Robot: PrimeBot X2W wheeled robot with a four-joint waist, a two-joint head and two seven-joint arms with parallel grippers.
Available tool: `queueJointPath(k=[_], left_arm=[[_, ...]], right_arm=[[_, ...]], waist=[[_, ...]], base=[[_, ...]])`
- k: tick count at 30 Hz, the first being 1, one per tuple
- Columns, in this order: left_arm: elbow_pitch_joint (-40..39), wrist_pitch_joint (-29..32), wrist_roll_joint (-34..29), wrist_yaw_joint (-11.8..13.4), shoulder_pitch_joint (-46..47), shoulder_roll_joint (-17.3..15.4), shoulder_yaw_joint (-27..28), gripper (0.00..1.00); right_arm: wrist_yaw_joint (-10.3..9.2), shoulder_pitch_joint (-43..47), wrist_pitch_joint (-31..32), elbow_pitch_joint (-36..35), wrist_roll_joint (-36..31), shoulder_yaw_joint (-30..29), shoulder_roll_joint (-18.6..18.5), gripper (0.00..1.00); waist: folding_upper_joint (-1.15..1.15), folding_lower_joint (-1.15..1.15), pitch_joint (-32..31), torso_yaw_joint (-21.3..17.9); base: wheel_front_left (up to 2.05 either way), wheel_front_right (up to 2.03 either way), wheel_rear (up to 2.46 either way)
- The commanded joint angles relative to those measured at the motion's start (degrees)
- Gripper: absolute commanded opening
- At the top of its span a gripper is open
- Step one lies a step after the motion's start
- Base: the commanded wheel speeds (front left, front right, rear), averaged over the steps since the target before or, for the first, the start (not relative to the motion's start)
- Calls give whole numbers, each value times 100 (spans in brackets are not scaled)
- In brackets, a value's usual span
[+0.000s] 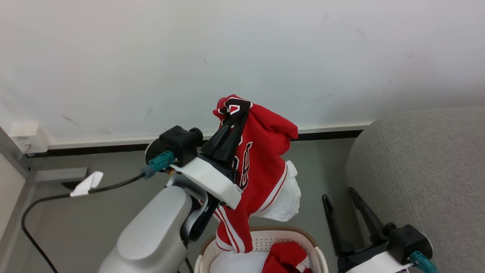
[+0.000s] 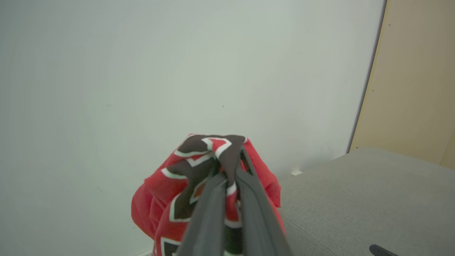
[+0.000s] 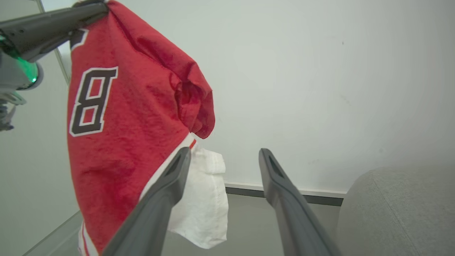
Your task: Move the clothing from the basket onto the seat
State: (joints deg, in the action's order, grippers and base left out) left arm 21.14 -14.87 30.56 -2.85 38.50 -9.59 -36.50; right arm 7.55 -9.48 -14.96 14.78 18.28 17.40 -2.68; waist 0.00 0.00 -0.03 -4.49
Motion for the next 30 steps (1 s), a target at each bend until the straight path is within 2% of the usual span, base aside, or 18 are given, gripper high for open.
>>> queueJointPath(k=[1, 4, 9, 18, 21, 24, 29, 30], left_arm=[[-37, 8, 86, -25, -30, -21, 1, 0], [-45, 5, 84, -71, -83, -10, -61, 0], [-5, 17, 103, -127, -125, 115, -229, 0], [-10, 95, 76, -275, -173, 331, -688, 0], [-17, 119, 61, -317, -192, 400, -886, 0], [-35, 143, 87, -361, -204, 449, -1077, 0], [-66, 165, 133, -405, -194, 503, -1303, 0], [-69, 172, 139, -403, -188, 514, -1336, 0]], right_arm=[[-12, -105, -14, 50, 90, 119, -49, 100], [-12, -282, -14, 221, 423, 553, -118, 100], [-12, -855, -14, 746, 939, 1344, -471, 100], [-12, -1689, 109, 1451, 1678, 2283, -748, 100], [-12, -1925, 249, 1527, 2159, 2706, -802, 100], [-12, -2164, 407, 1473, 2625, 3279, -1027, 100], [-12, -2511, 259, 1599, 3082, 3993, -1291, 100], [-12, -2573, 202, 1655, 3123, 4094, -1317, 57]], waist=[[0, 0, 15, 0], [0, 0, 46, 17], [0, 0, 75, 178], [0, 0, 16, 585], [0, 0, 0, 745], [0, 0, -21, 903], [0, 0, -66, 1138], [0, 0, -76, 1182]], base=[[0, 0, 0], [0, 0, 0], [0, 0, 0], [0, 0, 0], [0, 0, 0], [0, 0, 0], [0, 0, 0], [0, 0, 0]])
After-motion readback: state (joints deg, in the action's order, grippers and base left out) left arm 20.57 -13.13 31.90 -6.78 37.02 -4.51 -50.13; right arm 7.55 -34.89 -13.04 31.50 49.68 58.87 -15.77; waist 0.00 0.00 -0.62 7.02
